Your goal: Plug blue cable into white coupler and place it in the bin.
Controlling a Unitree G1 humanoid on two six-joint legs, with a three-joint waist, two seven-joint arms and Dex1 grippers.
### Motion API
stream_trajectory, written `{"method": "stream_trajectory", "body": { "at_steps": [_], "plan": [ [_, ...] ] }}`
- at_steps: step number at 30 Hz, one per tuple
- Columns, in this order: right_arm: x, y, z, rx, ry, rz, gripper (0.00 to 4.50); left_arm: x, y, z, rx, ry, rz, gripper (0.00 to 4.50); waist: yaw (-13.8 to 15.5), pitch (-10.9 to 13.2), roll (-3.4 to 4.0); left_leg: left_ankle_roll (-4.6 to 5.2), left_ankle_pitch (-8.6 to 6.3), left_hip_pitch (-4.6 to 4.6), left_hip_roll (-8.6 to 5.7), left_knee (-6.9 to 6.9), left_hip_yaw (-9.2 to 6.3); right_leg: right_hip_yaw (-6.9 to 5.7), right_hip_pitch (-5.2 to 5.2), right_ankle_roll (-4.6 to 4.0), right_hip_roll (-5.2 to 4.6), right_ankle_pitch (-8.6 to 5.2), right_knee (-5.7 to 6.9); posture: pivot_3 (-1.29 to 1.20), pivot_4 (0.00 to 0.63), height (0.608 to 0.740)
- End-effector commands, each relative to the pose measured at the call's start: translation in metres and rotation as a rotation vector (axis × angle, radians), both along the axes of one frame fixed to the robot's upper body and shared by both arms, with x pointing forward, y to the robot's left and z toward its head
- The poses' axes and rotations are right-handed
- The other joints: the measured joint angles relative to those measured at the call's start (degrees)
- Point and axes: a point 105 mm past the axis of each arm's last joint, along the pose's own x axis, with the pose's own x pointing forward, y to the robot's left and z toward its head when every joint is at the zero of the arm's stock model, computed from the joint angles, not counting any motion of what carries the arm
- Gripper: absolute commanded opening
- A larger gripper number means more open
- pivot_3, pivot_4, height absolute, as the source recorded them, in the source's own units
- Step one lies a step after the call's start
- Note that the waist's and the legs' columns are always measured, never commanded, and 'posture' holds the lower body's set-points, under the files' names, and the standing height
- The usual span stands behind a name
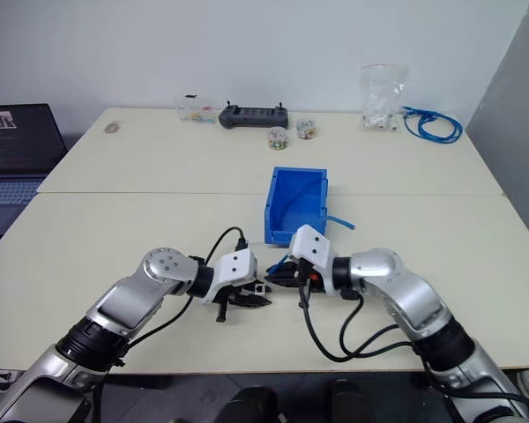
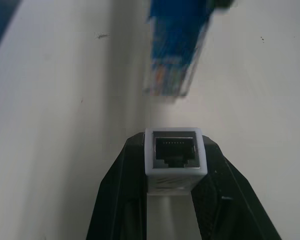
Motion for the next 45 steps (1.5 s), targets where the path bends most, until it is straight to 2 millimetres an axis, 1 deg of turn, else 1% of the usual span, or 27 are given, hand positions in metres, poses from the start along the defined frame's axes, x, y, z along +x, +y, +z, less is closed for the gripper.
{"method": "stream_trajectory", "body": {
  "at_steps": [1,8,15,22,25,28,32,36,40,45],
  "plan": [
    [0.0,0.008,0.006,-0.006,-0.056,0.055,0.09,-0.007,0.003,-0.016,0.043,0.063,-0.006,0.81,-0.05,0.0,0.0,0.0,0.0,0.0,0.0,0.0,0.01,0.01,0.0,0.0,0.0,0.0,0.0,0.0,0.15,0.74],
    [-0.002,0.016,0.004,-0.042,-0.067,0.108,0.09,-0.006,0.003,-0.016,0.047,0.064,-0.003,0.81,-0.26,0.0,0.01,0.0,0.0,0.02,0.01,0.0,-0.01,0.0,-0.01,-0.01,0.0,0.0,0.05,0.0,0.15,0.74],
    [-0.002,0.017,0.001,-0.086,-0.07,0.133,0.09,-0.006,0.004,-0.016,0.05,0.065,0.0,0.81,-0.29,-0.01,0.01,0.0,0.0,0.04,0.0,0.0,-0.02,0.01,0.0,-0.01,0.0,0.01,0.06,0.0,0.15,0.74],
    [-0.002,0.014,-0.003,-0.123,-0.065,0.146,0.09,-0.006,0.007,-0.018,0.058,0.063,0.002,0.81,-0.31,-0.01,0.02,0.0,0.0,0.04,0.0,0.0,-0.02,0.01,0.0,-0.01,0.01,0.01,0.07,0.0,0.15,0.74],
    [-0.004,0.015,-0.002,-0.124,-0.06,0.16,0.09,-0.006,0.007,-0.018,0.058,0.062,0.005,0.81,-0.32,-0.01,0.02,0.0,0.0,0.04,0.0,0.0,-0.02,0.0,0.0,-0.01,0.01,0.01,0.07,0.0,0.15,0.74],
    [-0.005,0.019,-0.006,-0.146,-0.062,0.179,0.09,-0.005,0.006,-0.018,0.056,0.062,0.008,0.81,-0.33,-0.02,0.02,0.0,0.0,0.05,-0.01,0.0,-0.02,0.0,0.0,-0.01,0.01,0.01,0.07,0.0,0.15,0.74],
    [-0.004,0.022,-0.011,-0.175,-0.04,0.203,0.09,-0.005,0.005,-0.018,0.056,0.061,0.007,0.81,-0.37,-0.05,0.04,0.0,0.0,0.06,-0.01,0.0,-0.02,0.0,0.0,-0.01,0.01,0.01,0.07,0.0,0.15,0.74],
    [-0.004,0.028,-0.011,-0.186,0.015,0.234,0.09,-0.005,0.005,-0.017,0.055,0.059,0.008,0.81,-0.58,-0.13,0.08,0.0,0.0,0.1,-0.01,0.0,-0.02,0.0,0.02,-0.01,0.01,0.01,0.08,0.0,0.15,0.74],
    [-0.008,0.031,-0.02,-0.231,0.046,0.273,0.09,-0.004,0.004,-0.016,0.05,0.058,0.014,0.81,-0.63,-0.33,0.12,0.0,0.0,0.11,-0.01,-0.01,-0.04,0.0,0.03,-0.02,0.02,0.01,0.09,0.0,0.15,0.74],
    [-0.012,0.028,-0.043,-0.31,0.079,0.288,0.09,-0.004,0.004,-0.016,0.047,0.06,0.023,0.81,-0.74,-0.65,0.2,0.0,0.0,0.17,-0.01,-0.01,-0.04,0.0,0.07,-0.01,0.02,0.01,0.09,0.0,0.15,0.74]
  ]
}}
